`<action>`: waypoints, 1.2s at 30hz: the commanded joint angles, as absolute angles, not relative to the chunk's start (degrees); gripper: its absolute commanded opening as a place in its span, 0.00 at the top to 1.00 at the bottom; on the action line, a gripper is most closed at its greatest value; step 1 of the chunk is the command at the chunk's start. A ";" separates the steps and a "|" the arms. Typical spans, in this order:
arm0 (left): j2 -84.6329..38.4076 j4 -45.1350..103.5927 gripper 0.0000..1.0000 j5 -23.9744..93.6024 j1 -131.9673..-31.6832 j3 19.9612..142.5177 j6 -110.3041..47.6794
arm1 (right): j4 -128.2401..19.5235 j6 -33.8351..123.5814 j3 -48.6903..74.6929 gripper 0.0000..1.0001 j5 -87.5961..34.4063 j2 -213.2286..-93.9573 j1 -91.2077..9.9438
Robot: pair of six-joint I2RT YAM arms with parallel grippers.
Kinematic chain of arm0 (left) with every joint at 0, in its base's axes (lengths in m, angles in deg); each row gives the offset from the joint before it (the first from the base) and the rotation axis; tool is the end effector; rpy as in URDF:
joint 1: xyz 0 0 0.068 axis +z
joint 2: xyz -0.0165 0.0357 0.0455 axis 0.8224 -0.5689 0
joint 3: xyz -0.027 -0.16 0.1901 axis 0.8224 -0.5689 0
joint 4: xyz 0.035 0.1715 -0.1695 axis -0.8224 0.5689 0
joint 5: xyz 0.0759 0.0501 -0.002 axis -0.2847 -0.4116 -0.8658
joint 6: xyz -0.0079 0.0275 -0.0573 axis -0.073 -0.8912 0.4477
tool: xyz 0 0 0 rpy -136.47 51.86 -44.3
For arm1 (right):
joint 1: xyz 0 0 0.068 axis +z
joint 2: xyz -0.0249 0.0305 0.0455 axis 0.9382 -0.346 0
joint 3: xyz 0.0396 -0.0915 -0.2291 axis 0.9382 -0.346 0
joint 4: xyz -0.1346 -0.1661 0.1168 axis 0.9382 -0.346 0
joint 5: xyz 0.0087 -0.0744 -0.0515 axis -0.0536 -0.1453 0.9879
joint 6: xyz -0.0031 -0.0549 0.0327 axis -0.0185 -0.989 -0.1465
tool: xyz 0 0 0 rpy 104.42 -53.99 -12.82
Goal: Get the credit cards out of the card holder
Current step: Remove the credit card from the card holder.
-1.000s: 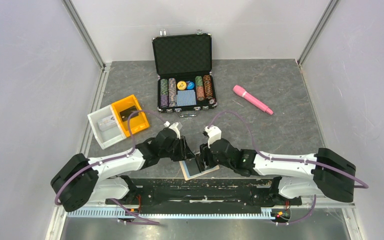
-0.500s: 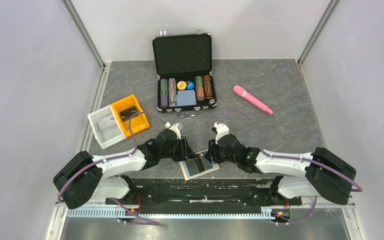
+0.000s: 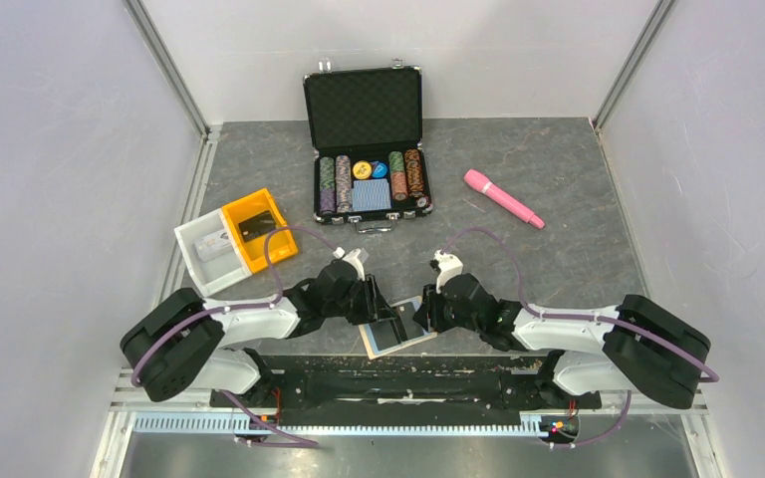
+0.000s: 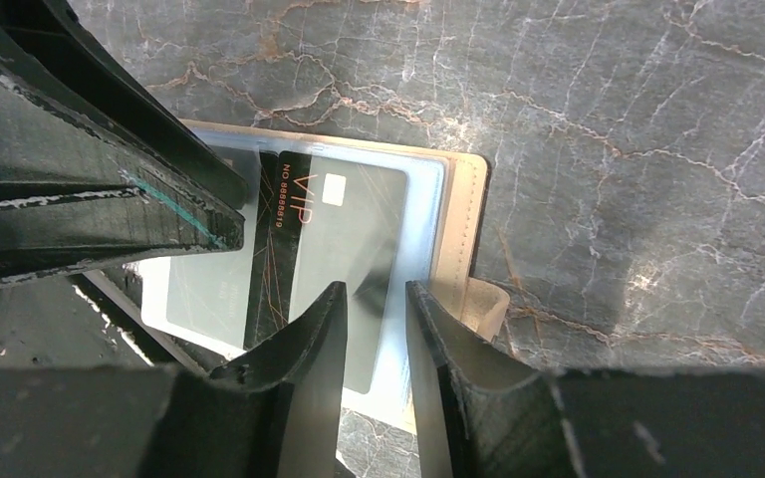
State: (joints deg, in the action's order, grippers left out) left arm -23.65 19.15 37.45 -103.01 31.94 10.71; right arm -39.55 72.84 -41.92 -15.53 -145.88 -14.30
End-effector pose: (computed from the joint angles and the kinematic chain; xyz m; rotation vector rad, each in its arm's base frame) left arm 0.1533 -0.1824 0.1217 -0.0206 2.5395 -1.0497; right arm 0.1343 0.1900 0.1238 -0.3898 2.3268 0.7576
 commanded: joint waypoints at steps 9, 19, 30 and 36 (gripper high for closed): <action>-27.59 10.78 0.59 38.41 -104.80 30.87 13.53 | -36.83 74.13 -44.99 0.75 -17.11 -144.86 -15.31; -29.09 7.24 0.60 38.07 -105.91 29.56 14.91 | -36.53 74.87 -45.41 0.78 -17.17 -145.41 -15.51; -27.89 2.80 0.62 37.96 -106.65 28.49 18.37 | -35.64 75.92 -45.96 0.82 -18.01 -145.48 -15.53; -26.37 9.18 0.62 35.29 -106.65 29.22 17.80 | -37.98 75.69 -43.40 0.81 -18.06 -142.28 -15.53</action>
State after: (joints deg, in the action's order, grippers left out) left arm -28.06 6.80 37.23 -106.26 28.82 15.98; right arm -35.68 75.60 -44.98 -17.70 -144.87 -15.56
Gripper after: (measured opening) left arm 0.384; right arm 0.177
